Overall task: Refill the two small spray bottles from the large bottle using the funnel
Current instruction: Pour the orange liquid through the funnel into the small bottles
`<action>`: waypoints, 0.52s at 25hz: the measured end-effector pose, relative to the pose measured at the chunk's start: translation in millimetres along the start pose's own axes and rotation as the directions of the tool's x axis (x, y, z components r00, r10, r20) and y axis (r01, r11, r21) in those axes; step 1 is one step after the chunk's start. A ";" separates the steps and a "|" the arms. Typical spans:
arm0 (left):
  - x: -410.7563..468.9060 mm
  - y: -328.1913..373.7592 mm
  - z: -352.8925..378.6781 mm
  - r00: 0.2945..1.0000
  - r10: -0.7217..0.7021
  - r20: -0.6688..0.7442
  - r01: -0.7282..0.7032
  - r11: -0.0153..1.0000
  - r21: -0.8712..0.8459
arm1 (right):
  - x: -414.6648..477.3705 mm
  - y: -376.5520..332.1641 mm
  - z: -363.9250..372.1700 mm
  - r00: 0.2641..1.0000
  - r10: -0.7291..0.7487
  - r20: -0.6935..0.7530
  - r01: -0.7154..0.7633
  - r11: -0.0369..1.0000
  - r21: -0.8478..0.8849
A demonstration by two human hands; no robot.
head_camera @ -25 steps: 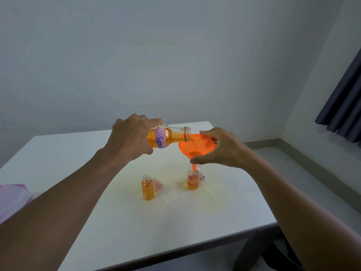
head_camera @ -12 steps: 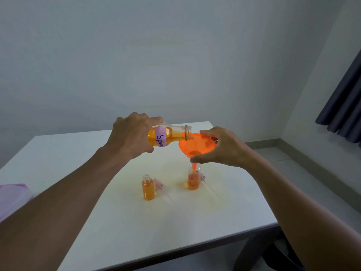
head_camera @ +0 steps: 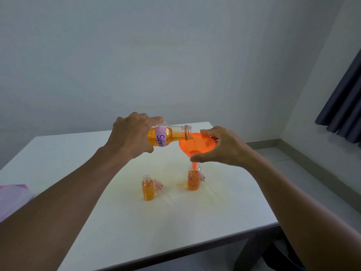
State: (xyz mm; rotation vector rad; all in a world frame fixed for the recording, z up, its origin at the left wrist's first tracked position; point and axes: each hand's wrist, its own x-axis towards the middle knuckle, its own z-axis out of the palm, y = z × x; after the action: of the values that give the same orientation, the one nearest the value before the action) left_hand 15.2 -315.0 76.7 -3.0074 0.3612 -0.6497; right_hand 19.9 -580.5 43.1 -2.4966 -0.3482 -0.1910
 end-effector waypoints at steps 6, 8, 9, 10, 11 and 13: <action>-1.0 -0.7 4.1 1.000 -0.003 0.002 0.003 1.000 -0.028 | -0.5 1.0 0.1 1.000 0.002 0.007 -0.002 1.000 -0.004; -1.0 -0.8 5.2 1.000 0.000 0.000 0.000 1.000 -0.023 | -0.7 1.1 0.1 1.000 0.000 0.008 0.000 1.000 -0.002; -0.7 -0.9 5.6 1.000 0.003 -0.001 -0.003 1.000 -0.016 | -0.6 1.0 0.0 1.000 -0.001 0.010 0.001 1.000 -0.004; -0.4 -0.8 5.4 1.000 0.005 -0.002 -0.005 1.000 -0.011 | -0.5 1.0 0.1 1.000 0.000 0.011 0.000 1.000 -0.007; 0.1 -0.8 5.0 1.000 0.006 -0.003 -0.006 1.000 -0.009 | -0.3 1.1 0.3 1.000 -0.001 0.011 0.001 1.000 -0.008; 0.9 -0.6 4.0 1.000 0.007 -0.004 -0.007 1.000 -0.003 | -0.4 0.9 0.5 1.000 -0.003 0.009 0.003 1.000 -0.004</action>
State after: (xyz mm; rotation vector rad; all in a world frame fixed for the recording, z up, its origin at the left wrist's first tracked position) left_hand 17.8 -314.7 73.4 -3.0070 0.3729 -0.6554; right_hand 19.8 -580.9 42.1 -2.5017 -0.3551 -0.1818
